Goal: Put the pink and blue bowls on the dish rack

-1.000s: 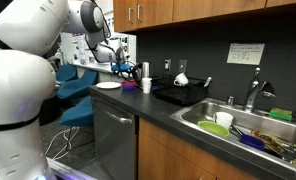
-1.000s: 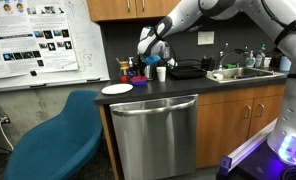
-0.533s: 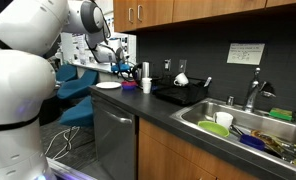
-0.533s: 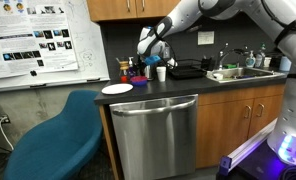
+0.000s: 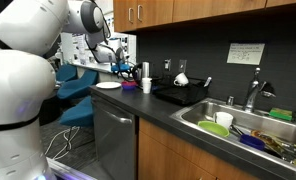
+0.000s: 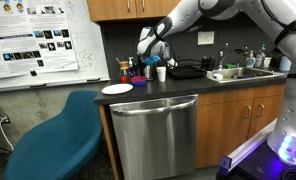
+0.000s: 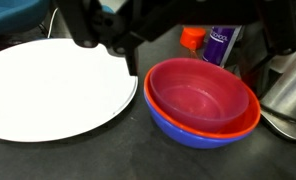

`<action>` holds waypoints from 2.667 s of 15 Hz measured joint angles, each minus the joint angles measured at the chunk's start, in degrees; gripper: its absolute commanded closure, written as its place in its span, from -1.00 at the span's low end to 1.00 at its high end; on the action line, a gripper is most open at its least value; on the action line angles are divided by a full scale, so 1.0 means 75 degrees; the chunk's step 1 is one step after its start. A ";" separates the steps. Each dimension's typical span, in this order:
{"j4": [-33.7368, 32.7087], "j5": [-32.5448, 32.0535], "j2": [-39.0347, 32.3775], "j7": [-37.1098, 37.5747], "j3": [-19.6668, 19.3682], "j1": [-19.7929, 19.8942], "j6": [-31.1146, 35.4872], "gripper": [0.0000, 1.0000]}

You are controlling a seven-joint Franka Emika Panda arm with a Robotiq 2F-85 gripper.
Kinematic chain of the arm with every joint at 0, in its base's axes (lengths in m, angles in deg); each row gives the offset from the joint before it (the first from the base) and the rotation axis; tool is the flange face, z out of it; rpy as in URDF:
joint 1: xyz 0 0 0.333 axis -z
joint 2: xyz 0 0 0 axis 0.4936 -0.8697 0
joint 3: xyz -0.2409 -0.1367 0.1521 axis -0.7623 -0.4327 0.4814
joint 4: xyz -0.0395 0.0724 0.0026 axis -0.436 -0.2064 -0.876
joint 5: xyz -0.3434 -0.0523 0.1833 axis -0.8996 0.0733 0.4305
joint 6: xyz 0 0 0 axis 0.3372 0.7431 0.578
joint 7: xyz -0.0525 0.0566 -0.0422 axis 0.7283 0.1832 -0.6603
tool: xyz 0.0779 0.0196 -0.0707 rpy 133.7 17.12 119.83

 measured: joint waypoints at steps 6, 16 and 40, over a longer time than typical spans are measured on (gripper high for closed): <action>-0.0001 0.0000 -0.0039 0.0084 0.0000 -0.0032 0.0001 -1.00; -0.0067 -0.0216 -0.0711 0.1862 -0.0626 -0.1113 0.0771 -1.00; -0.0064 -0.0725 -0.0774 0.2507 -0.1639 -0.1616 0.1499 -1.00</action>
